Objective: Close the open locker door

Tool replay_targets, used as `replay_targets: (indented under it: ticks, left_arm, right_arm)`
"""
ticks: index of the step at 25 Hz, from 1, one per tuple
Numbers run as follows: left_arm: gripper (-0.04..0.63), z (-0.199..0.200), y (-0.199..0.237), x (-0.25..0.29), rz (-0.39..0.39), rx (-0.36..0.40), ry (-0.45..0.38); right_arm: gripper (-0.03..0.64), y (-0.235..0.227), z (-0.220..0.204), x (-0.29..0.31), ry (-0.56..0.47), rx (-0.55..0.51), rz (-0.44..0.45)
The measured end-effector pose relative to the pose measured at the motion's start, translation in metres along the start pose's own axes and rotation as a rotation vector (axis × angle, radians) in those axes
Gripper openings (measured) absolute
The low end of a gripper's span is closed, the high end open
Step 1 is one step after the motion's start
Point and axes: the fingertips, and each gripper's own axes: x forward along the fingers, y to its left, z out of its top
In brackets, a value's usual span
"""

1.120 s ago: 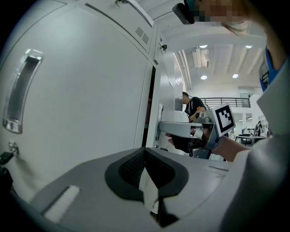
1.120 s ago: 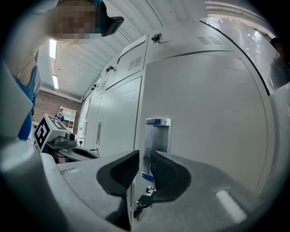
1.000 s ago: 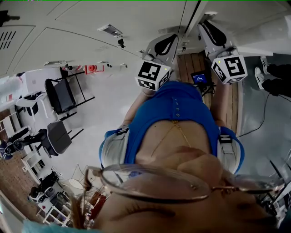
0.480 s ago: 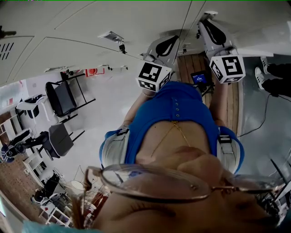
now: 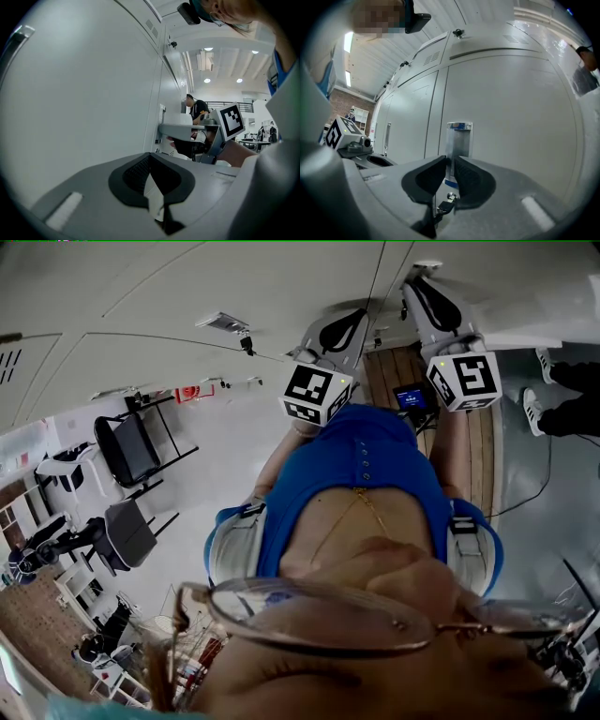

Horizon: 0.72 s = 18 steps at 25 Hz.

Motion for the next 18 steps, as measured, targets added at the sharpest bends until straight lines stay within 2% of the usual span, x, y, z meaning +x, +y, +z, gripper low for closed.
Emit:
replay_targets:
  ticks: [13,18]
  left_arm:
    - [0.000,0.003,-0.004,0.005,0.004,0.001,-0.003]
    - [0.000,0.001,-0.007,0.004,0.014,0.000,0.000]
  right_arm:
    - [0.048,0.001,-0.008,-0.013,0.030,0.010,-0.004]
    - [0.014,0.011,-0.015,-0.018,0.041,0.025,0.017]
